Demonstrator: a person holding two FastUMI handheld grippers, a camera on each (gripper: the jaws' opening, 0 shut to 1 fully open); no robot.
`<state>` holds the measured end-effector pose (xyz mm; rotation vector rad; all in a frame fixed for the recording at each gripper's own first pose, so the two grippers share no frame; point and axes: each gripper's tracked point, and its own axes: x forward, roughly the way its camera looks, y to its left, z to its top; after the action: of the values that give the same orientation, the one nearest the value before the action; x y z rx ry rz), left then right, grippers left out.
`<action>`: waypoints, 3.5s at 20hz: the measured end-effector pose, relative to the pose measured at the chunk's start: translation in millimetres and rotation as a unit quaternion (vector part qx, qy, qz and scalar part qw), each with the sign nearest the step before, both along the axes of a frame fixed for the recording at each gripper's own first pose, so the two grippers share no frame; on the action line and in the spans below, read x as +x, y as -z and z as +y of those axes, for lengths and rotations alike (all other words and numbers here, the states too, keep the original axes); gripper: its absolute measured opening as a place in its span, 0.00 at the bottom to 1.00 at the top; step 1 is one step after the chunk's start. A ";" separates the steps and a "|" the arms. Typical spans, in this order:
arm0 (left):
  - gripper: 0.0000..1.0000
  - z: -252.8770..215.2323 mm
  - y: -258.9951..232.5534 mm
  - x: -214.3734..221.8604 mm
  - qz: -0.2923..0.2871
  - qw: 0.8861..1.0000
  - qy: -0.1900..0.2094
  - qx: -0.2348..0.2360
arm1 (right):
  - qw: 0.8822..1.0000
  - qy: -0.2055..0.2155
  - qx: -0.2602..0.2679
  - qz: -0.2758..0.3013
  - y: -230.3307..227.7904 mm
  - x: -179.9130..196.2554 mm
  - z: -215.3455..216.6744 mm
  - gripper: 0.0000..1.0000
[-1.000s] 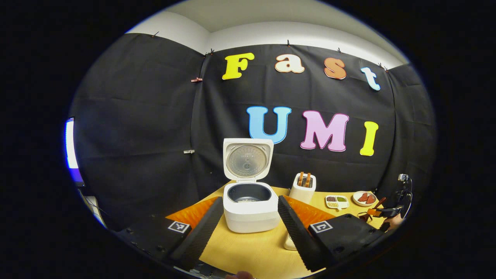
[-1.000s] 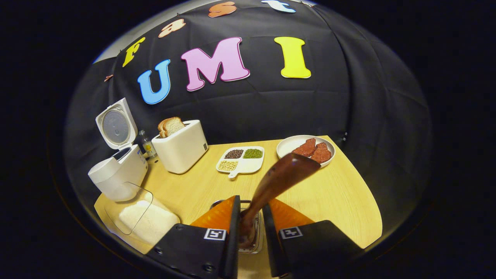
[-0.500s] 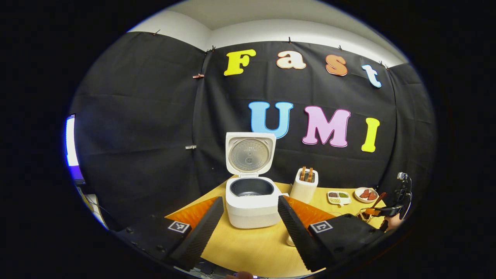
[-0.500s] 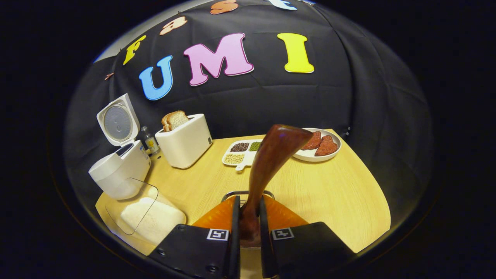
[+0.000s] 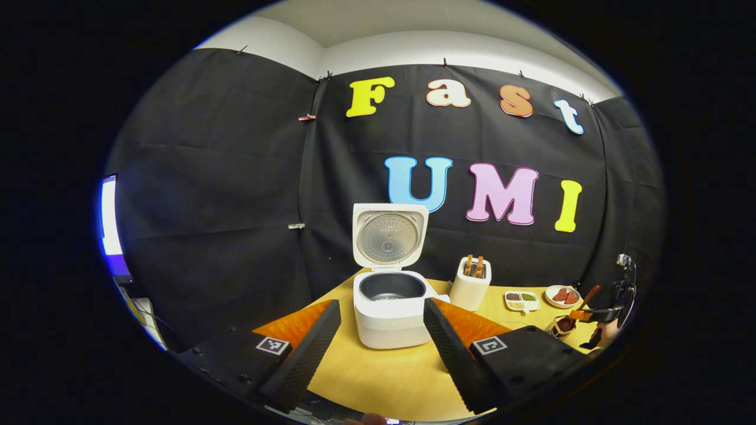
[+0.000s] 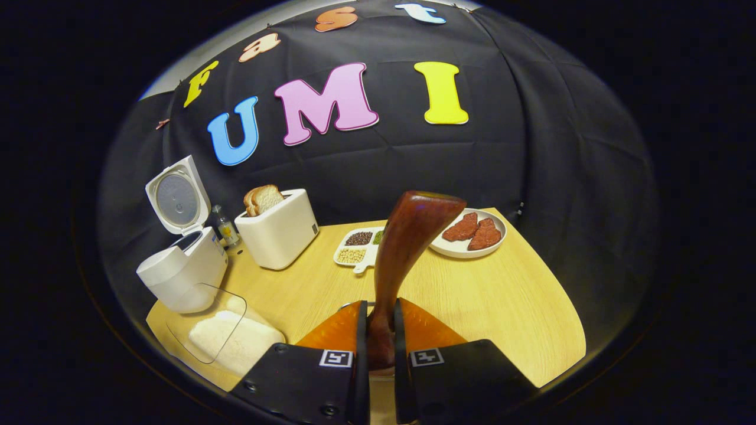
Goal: Close the left gripper, press the button to open the rice cooker; take a wooden spoon from the chopstick holder with the right hand, scoop a spoonful of rice and pour it into the rice cooker, then put the wooden spoon back into the chopstick holder.
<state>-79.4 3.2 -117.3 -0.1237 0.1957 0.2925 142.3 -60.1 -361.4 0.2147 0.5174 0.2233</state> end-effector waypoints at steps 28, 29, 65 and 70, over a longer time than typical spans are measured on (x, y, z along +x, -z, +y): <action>0.97 44.2 32.7 52.9 0.004 0.994 0.108 -0.015 | 0.993 -0.099 -0.044 -0.040 -71.1 -66.1 227.2 0.21; 0.97 44.8 32.5 53.5 0.004 0.994 0.112 -0.015 | 0.992 -0.100 -0.071 -0.037 -58.9 -65.6 227.1 0.21; 0.97 60.1 36.4 36.4 0.011 0.993 0.115 -0.028 | 0.971 0.059 0.182 0.142 11.8 -83.0 245.2 0.20; 0.97 56.1 33.5 45.0 0.005 0.992 0.124 -0.031 | 0.958 0.093 0.231 0.139 3.1 -76.5 219.5 0.16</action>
<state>-34.3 59.4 -150.8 -0.1582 0.2286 0.0386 65.8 159.4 -364.5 0.7559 0.7162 0.1265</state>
